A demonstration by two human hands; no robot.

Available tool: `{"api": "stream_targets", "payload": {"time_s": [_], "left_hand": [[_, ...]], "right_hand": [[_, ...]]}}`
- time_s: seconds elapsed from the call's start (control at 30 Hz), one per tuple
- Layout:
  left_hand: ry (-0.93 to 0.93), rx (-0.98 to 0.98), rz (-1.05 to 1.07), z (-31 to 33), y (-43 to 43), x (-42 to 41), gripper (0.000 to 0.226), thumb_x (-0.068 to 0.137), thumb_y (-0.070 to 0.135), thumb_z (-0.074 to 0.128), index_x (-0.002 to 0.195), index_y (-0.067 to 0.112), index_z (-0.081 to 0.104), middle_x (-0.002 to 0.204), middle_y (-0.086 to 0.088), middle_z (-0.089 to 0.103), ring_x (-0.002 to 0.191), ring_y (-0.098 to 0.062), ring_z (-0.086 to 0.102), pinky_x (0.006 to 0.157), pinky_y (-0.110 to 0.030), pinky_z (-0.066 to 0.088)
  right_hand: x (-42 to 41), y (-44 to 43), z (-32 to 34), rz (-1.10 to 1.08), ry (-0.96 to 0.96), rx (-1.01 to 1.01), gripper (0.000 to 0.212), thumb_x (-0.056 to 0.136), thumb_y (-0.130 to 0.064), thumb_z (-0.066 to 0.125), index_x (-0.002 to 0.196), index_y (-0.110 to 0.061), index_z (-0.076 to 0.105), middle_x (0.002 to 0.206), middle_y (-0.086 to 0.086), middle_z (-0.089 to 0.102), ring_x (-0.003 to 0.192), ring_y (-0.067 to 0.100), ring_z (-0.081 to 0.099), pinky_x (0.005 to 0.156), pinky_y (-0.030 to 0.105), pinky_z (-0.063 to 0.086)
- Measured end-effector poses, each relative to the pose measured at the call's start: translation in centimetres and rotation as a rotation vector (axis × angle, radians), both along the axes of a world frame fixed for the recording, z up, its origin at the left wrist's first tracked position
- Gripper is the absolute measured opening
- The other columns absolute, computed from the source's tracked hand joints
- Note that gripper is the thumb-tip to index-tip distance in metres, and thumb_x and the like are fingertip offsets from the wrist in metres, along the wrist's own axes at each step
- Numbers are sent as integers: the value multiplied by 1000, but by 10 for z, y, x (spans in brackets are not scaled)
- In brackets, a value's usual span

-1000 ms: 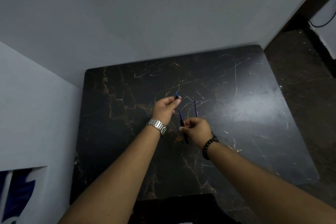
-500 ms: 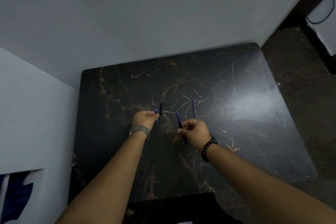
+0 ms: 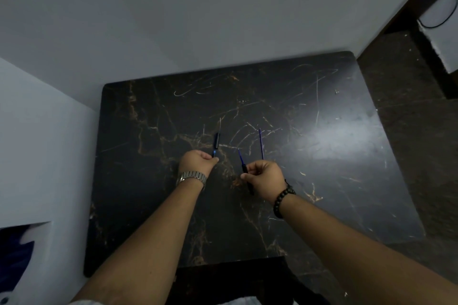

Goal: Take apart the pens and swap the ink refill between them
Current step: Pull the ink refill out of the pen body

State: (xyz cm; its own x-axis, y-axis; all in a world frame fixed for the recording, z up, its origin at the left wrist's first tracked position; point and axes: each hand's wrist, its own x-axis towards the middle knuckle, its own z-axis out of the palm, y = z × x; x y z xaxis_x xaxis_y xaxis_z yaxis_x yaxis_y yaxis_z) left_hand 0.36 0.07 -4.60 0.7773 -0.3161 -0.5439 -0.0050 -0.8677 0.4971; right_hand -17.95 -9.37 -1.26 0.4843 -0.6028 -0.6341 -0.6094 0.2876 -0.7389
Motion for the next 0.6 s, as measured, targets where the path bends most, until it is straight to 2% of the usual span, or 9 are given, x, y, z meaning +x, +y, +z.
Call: {"api": "stream_targets", "payload": {"time_s": [0.1,0.17,0.27,0.37,0.47,0.6], "left_hand": [[-42,-31,-8,5,4,-4,30,68,50,85,72,26,68,68,9,69,65,-7,64,51,-21,42],[-87,-146,-9,9,6,-11,28,73,51,81,72,26,67,68,9,69,63,-5,65,51,-22,44],[37,-377,-74,16,2,-26,5,85,33,75,83,29,74,81,7,75,78,-8,70,67,-23,52],[228,-485,-159,24,-6,-43,14,91,18,70,96,30,76,97,5,78,94,-7,71,83,-21,52],[241,-505,-99,27,-14,-53,14,88,14,74,88,28,76,86,13,75,79,8,68,75,-13,49],[233,-503,-10,29,-20,-55,17,84,16,79,74,29,74,69,16,74,67,8,67,63,-8,49]], "right_hand": [[0,-1,2,-2,-7,1,16,81,-8,80,82,-23,73,82,1,77,80,15,75,76,31,62],[0,-2,3,-8,-12,3,18,80,-9,81,80,-24,72,77,-3,76,73,9,73,69,25,61],[0,-4,3,-15,-25,15,16,80,-8,81,82,-22,73,74,-4,76,67,3,73,61,18,57],[0,-7,4,-11,-46,38,11,81,-7,80,87,-14,75,79,2,78,73,11,76,68,26,61],[1,-7,5,-20,-51,36,12,80,-7,81,86,-14,75,73,-1,78,70,11,75,62,22,58],[5,-4,7,-24,-49,19,12,79,-6,81,86,-13,74,76,4,76,66,8,72,59,20,56]]}}
